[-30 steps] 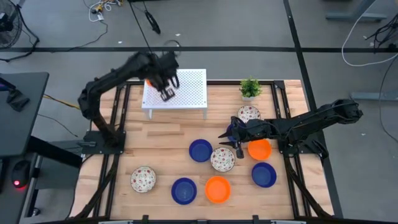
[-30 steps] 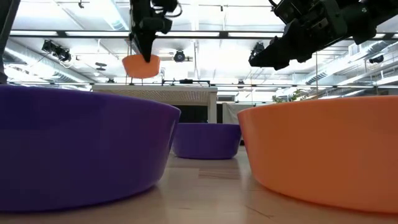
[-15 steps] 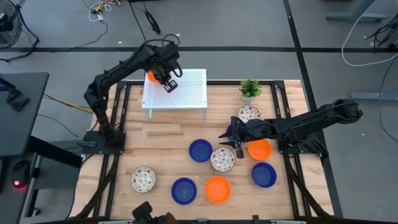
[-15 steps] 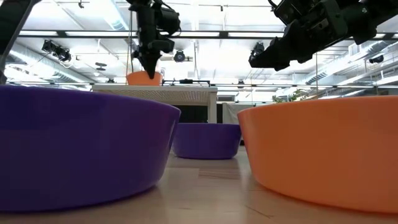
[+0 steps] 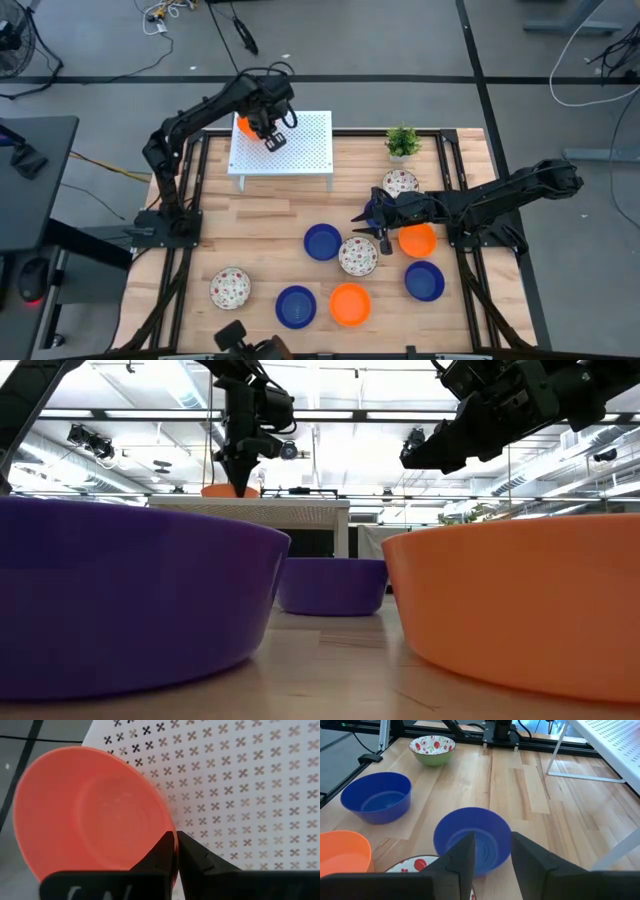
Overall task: Pick & Place Mini bowls
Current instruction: Put the orange bowl on the shelf, then put the blue bowl on the shelf
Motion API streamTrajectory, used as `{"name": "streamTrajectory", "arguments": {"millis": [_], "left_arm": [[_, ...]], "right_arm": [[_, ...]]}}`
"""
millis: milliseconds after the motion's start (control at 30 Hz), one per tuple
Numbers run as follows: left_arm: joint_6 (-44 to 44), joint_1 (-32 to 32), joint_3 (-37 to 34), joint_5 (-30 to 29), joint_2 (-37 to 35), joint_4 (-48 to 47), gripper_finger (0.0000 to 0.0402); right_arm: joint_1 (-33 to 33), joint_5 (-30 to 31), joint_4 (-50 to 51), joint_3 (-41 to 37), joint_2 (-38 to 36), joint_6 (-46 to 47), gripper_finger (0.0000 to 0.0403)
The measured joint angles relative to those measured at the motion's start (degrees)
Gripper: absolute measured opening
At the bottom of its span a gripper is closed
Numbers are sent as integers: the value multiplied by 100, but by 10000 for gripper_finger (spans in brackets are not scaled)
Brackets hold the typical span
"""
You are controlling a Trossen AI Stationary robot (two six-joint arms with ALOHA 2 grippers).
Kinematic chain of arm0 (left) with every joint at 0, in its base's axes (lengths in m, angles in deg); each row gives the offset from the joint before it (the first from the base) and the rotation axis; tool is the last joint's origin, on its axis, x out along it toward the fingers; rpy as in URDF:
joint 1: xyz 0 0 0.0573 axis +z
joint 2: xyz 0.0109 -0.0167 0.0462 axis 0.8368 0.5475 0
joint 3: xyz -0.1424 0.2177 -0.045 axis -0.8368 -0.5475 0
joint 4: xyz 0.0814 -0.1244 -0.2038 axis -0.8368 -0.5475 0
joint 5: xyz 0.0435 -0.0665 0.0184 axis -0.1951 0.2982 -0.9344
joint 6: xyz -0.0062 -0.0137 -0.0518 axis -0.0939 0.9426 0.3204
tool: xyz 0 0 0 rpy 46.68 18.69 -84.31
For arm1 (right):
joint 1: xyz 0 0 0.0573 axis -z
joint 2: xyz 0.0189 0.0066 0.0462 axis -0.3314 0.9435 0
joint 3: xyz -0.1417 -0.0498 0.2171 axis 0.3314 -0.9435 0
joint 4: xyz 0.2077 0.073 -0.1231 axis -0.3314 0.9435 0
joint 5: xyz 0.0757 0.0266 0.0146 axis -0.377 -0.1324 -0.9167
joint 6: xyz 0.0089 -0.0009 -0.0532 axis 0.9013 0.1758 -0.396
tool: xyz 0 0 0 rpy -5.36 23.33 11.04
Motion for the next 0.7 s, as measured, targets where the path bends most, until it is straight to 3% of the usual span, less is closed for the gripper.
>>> {"name": "streamTrajectory", "arguments": {"millis": [367,700], "left_arm": [[4,-2,0,92,0,-46,37],[6,-2,496,136,0,-653,160]], "right_arm": [[0,-1,0,0,0,0,130],[0,-1,-2,0,0,-1,130]]}}
